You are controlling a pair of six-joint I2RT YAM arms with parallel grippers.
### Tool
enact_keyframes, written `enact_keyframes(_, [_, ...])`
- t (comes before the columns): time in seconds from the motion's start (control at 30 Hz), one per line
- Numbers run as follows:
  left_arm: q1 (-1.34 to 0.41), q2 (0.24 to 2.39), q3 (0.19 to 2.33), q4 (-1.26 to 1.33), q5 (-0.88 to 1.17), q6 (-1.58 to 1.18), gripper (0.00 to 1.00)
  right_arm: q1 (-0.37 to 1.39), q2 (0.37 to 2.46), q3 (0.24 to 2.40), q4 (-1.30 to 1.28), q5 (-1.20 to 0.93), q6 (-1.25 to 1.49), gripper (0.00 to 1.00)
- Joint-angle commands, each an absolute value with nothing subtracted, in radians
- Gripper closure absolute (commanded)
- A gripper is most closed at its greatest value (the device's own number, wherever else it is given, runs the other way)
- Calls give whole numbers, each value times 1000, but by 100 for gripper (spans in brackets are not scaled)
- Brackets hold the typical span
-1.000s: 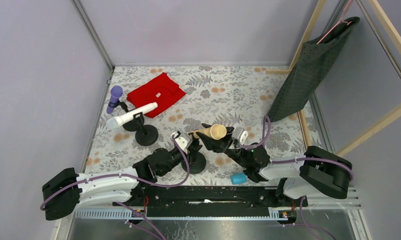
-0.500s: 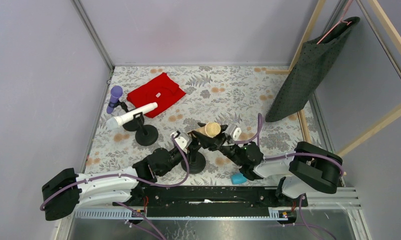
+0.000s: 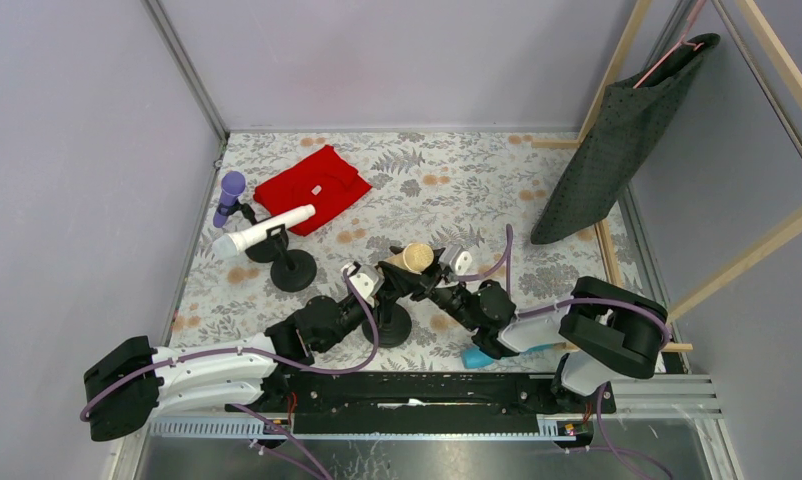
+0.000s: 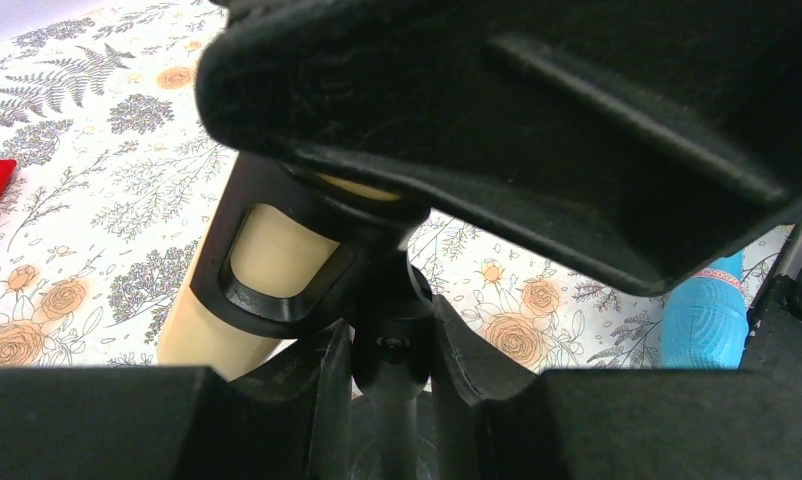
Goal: Attach the microphones to the stand
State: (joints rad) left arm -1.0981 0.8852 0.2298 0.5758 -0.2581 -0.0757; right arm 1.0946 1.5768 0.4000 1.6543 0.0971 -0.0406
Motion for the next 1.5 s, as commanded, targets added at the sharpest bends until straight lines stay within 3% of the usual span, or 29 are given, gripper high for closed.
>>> enact_keyframes(0.0, [-1121,825,336,957,-125,-30,100,1112,1762,310,1551,44,-6,100])
enact_keyframes(0.5, [-1121,820,321,961,-144,-50,100,1112,1799,290,1671,110,10,100])
enact_keyframes(0.53, [-1121,818,314,966,-161,-55,100,1112,1783,280,1694,118,10,96])
enact_keyframes(0.63, [-1120,817,299,958,-214,-76,100,1112,1708,252,1702,140,6,71])
enact_keyframes(0.7, [-1120,818,288,956,-226,-87,100,1112,1637,241,1686,141,4,60])
enact_keyframes(0.97, [-1120,806,228,996,-294,-145,100,1112,1330,267,1442,68,-33,35])
enact_keyframes(1.17, [-1120,814,218,1004,-328,-162,100,1111,1125,239,1322,66,-50,29])
enact_keyframes(1.47, [-1120,851,196,1066,-369,-109,100,1112,852,204,1063,134,-110,27])
